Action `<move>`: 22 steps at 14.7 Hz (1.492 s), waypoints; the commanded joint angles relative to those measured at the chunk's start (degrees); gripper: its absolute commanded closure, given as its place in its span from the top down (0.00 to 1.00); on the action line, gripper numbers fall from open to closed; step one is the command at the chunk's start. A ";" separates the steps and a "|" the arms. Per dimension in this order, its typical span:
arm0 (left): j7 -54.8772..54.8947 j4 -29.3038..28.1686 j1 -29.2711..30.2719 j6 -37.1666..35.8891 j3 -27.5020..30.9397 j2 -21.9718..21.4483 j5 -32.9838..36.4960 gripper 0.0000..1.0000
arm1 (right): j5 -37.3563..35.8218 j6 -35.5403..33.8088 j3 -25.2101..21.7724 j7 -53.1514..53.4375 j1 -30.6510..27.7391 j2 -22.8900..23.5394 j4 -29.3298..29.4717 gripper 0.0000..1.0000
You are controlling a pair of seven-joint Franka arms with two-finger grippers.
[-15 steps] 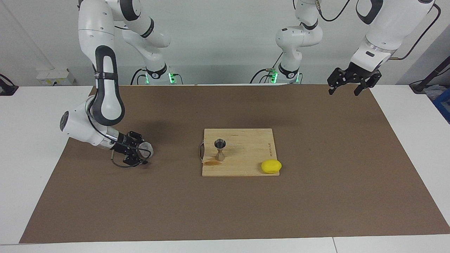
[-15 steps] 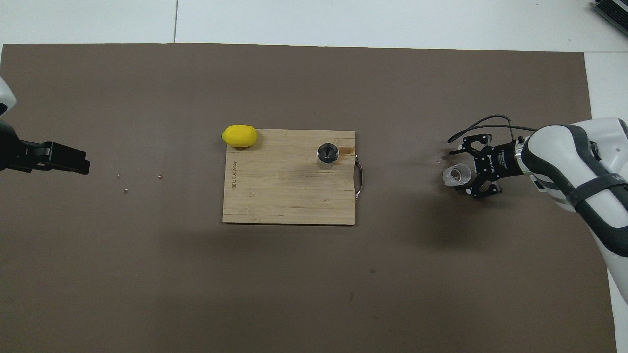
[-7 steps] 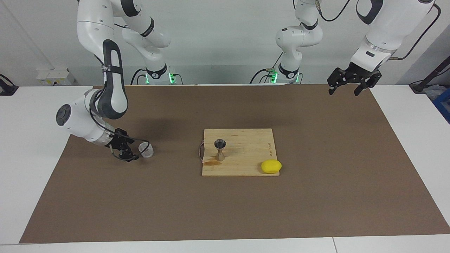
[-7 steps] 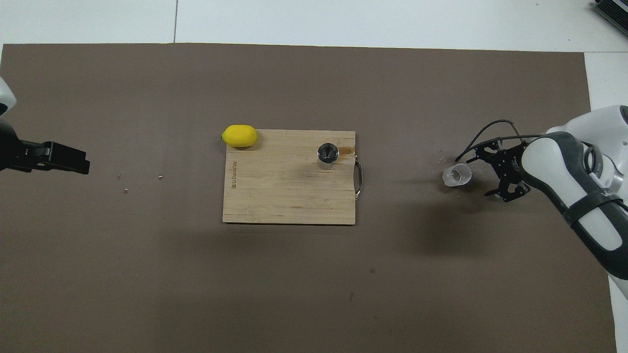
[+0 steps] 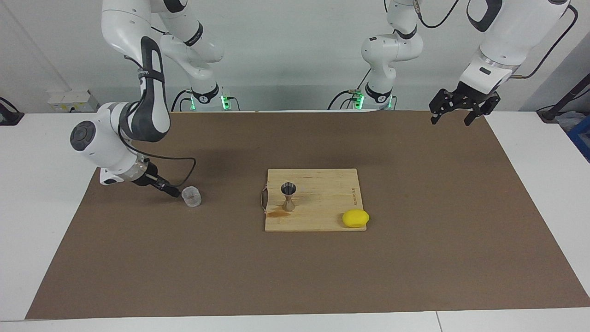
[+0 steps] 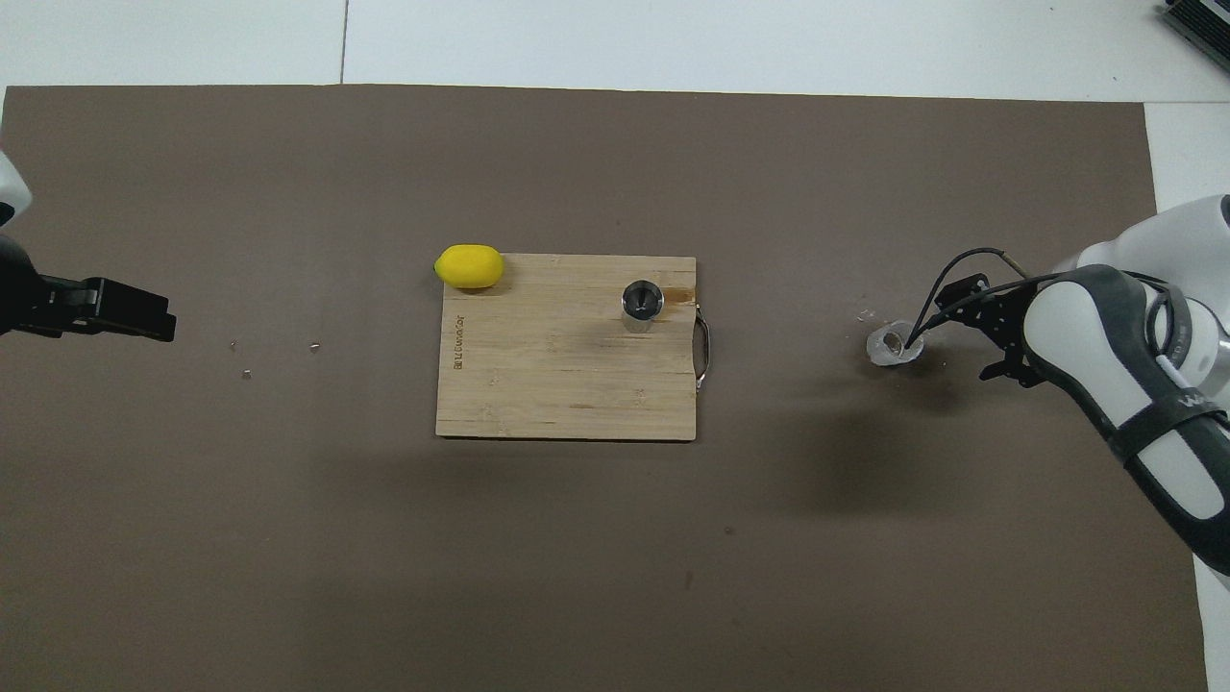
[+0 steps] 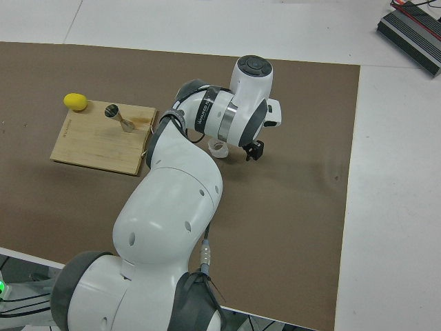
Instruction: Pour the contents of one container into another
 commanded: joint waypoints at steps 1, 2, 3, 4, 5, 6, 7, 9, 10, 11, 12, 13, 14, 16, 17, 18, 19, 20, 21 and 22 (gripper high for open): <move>0.88 -1.77 -0.05 0.14 0.40 -1.66 -0.38 1.00 | -1.98 -4.39 0.39 -7.53 2.73 -2.24 2.57 1.00; 0.88 -1.77 -0.05 0.14 0.40 -1.66 -0.38 1.00 | -3.81 -5.98 0.39 -7.63 4.57 -2.68 3.63 1.00; 0.88 -1.77 -0.05 0.14 0.40 -1.74 -0.38 1.00 | -5.57 -7.13 0.48 -7.19 6.15 -3.64 4.59 1.00; 0.88 -1.77 -0.05 0.14 0.40 -1.75 -0.38 1.00 | -5.76 -7.92 0.48 -6.93 7.56 -5.30 4.78 1.00; 0.88 -1.77 -0.05 0.14 0.40 -1.66 -0.38 1.00 | -6.03 -8.02 0.48 -7.01 8.53 -6.88 5.04 1.00; 0.88 -1.77 -0.05 0.14 0.40 -1.74 -0.38 1.00 | -6.46 -8.19 0.48 -7.01 9.50 -8.46 5.04 1.00; 0.88 -1.77 -0.05 0.14 0.40 -1.66 -0.38 1.00 | -7.34 -8.89 0.57 -7.01 10.03 -10.22 5.13 1.00; 0.88 -1.77 -0.05 0.14 0.40 -1.66 -0.38 1.00 | -7.61 -12.30 0.66 -7.01 10.13 -11.73 8.01 1.00; 0.88 -1.77 -0.05 0.14 0.40 -1.66 -0.38 1.00 | -7.79 -14.85 0.57 -7.01 9.95 -11.38 11.34 1.00; 0.88 -1.77 -0.05 0.14 0.40 -1.66 -0.38 1.00 | -8.48 -17.05 0.57 -7.01 9.51 -11.03 14.24 1.00; 0.88 -1.77 -0.05 0.14 0.40 -1.66 -0.38 1.00 | -9.88 -18.11 0.57 -7.01 9.25 -11.03 16.36 1.00; 0.88 -1.77 -0.05 0.14 0.40 -1.74 -0.38 1.00 | -11.98 -18.82 0.57 -7.01 9.25 -11.03 18.03 1.00; 0.88 -1.77 -0.05 0.14 0.40 -1.66 -0.38 1.00 | -13.22 -19.61 0.57 -7.01 9.07 -10.94 19.36 1.00; 0.88 -1.77 -0.05 0.14 0.40 -1.74 -0.38 1.00 | -12.19 -21.80 0.22 -7.01 8.81 -10.77 20.86 1.00; 0.88 -1.77 -0.05 0.14 0.40 -1.66 -0.38 1.00 | -12.18 -22.95 0.13 -5.88 8.98 -10.77 21.73 1.00; 0.88 -1.77 -0.05 0.14 0.40 -1.66 -0.38 1.00 | -12.27 -23.65 0.04 -4.04 9.16 -10.77 22.53 1.00; 0.88 -1.77 -0.05 0.14 0.40 -1.66 -0.38 1.00 | -11.49 -25.84 0.04 -3.85 8.72 -10.42 24.01 1.00; 0.88 -1.77 -0.05 0.14 0.40 -1.66 -0.38 1.00 | -9.65 -27.77 -0.22 -3.76 8.37 -9.72 25.07 1.00; 0.88 -1.77 -0.05 0.14 0.40 -1.66 -0.38 1.00 | -9.29 -28.14 -0.31 -4.02 7.85 -9.97 24.30 1.00; 0.88 -1.77 -0.05 0.14 0.40 -1.74 -0.38 1.00 | -8.67 -29.01 -0.22 -4.03 7.23 -10.15 24.03 1.00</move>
